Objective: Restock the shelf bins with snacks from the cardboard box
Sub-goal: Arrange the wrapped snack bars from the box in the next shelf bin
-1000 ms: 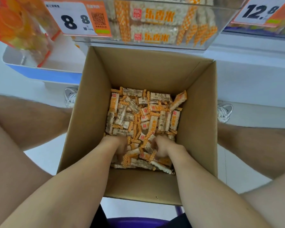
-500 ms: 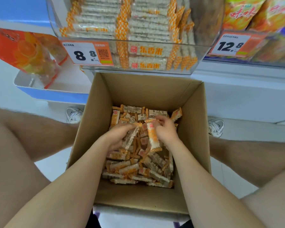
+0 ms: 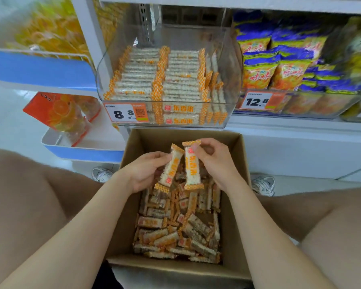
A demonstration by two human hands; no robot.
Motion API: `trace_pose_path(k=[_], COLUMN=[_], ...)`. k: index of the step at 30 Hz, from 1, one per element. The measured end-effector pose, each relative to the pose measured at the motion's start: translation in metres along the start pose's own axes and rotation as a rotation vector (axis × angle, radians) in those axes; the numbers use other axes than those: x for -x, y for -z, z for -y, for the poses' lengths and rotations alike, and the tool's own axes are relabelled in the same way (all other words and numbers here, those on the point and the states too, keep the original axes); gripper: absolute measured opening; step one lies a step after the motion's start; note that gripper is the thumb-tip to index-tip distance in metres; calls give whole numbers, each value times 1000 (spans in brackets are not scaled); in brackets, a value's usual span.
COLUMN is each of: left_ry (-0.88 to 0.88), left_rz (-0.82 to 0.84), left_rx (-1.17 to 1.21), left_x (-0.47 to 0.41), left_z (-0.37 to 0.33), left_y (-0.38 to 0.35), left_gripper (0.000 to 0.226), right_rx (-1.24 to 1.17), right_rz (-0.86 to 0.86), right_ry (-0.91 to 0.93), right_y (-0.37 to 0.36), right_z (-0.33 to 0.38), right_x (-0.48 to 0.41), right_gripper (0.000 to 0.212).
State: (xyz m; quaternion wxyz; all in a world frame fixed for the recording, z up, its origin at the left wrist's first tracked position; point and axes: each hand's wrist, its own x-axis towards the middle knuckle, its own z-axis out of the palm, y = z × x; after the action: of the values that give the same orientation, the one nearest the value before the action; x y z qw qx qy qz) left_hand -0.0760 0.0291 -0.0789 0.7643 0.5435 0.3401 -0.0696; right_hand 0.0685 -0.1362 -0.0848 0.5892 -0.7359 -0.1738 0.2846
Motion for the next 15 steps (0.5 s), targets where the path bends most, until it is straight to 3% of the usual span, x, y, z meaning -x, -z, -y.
trace_pose_path(k=[5,11,15], left_ry=[-93,-122,-226], left_rz=[-3,163,152], left_rx=[-158,-318,-558], left_x=[25,64,85], left_z=[-28,-82,-118], left_y=[-8,-19,-24], left_gripper=[30,24,46], right_rx=[-75,213,260], right_rz=[137,141,106], right_ry=[63,380,506], right_y=[10,16,21], right_z=[40,87,114], right_x=[12,19,21], right_gripper=[21,20,34])
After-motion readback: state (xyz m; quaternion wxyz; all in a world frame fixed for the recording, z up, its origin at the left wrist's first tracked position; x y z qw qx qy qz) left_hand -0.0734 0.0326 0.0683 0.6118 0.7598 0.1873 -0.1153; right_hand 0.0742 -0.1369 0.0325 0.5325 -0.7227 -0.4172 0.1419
